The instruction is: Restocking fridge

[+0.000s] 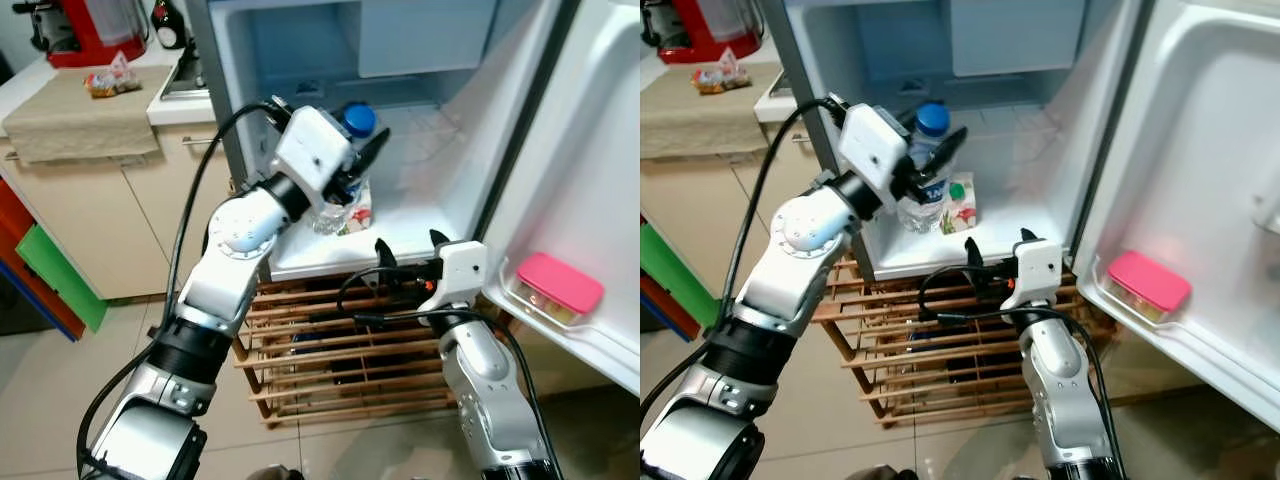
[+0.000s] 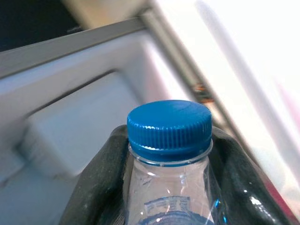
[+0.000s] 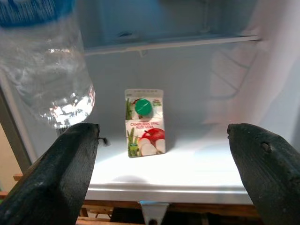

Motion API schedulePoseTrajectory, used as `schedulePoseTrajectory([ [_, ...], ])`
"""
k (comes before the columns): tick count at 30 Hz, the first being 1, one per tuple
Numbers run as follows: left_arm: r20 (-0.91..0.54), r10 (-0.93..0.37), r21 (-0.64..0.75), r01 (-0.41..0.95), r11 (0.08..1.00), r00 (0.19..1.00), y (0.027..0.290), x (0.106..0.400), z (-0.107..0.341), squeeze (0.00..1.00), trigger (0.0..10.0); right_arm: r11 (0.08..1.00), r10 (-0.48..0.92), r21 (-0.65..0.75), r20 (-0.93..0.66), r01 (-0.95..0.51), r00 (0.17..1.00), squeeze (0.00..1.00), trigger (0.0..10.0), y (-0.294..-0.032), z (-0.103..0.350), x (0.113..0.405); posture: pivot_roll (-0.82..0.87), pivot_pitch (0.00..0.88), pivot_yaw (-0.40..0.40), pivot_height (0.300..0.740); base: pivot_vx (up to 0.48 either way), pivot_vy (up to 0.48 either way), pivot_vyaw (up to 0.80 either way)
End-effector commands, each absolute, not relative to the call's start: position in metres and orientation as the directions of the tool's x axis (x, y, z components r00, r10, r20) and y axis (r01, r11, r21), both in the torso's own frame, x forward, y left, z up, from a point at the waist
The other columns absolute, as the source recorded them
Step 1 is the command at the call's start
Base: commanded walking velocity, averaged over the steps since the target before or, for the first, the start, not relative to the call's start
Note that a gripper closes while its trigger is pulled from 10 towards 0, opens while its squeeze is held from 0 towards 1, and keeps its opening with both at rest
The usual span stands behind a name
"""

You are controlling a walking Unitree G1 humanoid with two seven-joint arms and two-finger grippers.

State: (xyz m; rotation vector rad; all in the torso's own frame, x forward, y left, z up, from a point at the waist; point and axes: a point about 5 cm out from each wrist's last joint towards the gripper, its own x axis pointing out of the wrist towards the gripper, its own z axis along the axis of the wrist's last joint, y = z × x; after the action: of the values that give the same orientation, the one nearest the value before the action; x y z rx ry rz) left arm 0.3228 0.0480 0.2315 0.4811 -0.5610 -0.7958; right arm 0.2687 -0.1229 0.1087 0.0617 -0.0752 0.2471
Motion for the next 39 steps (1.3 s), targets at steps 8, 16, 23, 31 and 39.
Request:
schedulePoseTrajectory([
  [8,0.145,-0.866,0.833,0.413,0.368,0.479,0.044,0.326,0.217,0.00,10.0,0.967,0.242,0.063,0.095,-0.249,0.966,0.00,10.0,-0.114,0.113,0.260,-0.07,0.000,0.134,0.740,0.000,0.000,0.00],
  [16,0.150,-0.824,0.786,0.439,0.434,0.546,0.055,0.340,0.211,0.00,10.0,0.967,0.237,0.067,0.091,-0.244,0.967,0.00,10.0,-0.111,0.112,0.254,-0.08,0.000,0.146,0.740,0.000,0.000,0.00],
  [23,0.269,-0.663,0.341,0.575,0.744,0.699,0.086,0.340,0.210,0.00,10.0,0.989,0.130,0.057,0.130,-0.138,0.983,0.00,10.0,-0.123,0.123,0.242,-0.09,0.000,0.146,0.740,0.000,0.000,0.00],
  [31,0.182,-0.709,0.032,0.716,0.697,0.682,0.093,0.276,0.179,0.00,10.0,0.996,0.085,0.004,0.144,-0.087,0.986,0.00,10.0,-0.140,0.132,0.219,-0.06,0.000,0.113,0.740,0.000,0.000,0.00],
  [39,0.143,-0.569,0.020,0.572,0.820,0.810,0.097,0.299,0.174,0.00,10.0,0.991,0.135,-0.008,0.158,-0.135,0.978,0.00,10.0,-0.134,0.132,0.249,-0.05,0.000,0.099,0.740,0.033,0.000,0.00],
])
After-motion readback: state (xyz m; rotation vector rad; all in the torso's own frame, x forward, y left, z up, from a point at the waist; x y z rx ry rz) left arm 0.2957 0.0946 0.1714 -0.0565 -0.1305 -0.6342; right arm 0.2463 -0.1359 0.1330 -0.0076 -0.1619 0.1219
